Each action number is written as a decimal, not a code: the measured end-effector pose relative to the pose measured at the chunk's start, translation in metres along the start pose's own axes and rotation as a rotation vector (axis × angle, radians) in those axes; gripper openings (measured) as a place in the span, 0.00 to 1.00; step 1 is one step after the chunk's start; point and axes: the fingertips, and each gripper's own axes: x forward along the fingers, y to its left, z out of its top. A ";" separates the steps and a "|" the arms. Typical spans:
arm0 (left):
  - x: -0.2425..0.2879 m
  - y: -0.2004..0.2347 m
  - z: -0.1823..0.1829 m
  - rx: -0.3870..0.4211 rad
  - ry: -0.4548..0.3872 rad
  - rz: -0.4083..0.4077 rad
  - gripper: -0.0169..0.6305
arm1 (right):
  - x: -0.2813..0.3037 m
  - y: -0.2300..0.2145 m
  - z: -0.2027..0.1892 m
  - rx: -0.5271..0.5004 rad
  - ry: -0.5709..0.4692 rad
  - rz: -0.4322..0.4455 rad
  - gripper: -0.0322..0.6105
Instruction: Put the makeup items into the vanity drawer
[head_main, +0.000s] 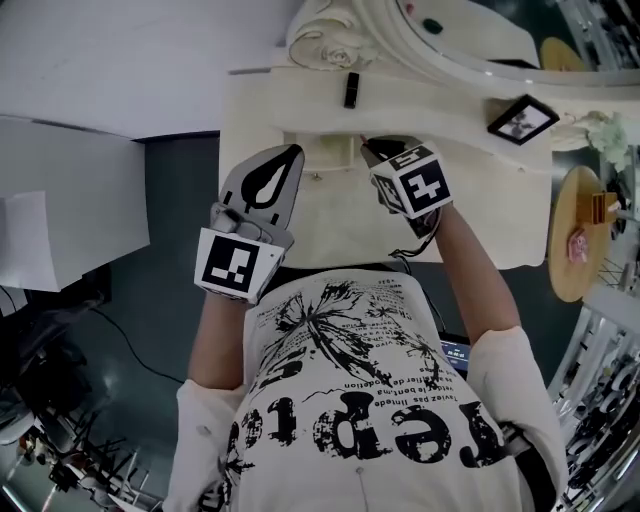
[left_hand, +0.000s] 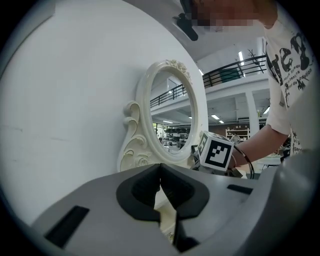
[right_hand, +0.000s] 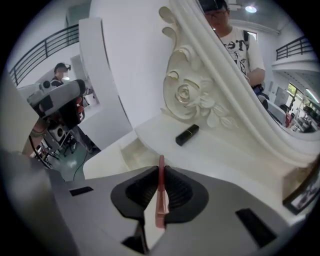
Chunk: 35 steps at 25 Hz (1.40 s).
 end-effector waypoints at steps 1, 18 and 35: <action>-0.005 0.004 0.000 0.002 0.006 0.007 0.05 | 0.001 0.008 0.009 -0.024 -0.008 0.014 0.14; -0.048 0.060 -0.024 -0.043 0.043 0.190 0.05 | 0.078 0.087 0.043 -0.362 0.060 0.235 0.14; -0.031 0.046 -0.025 -0.022 0.061 0.058 0.05 | 0.051 0.062 0.024 -0.136 0.004 0.146 0.38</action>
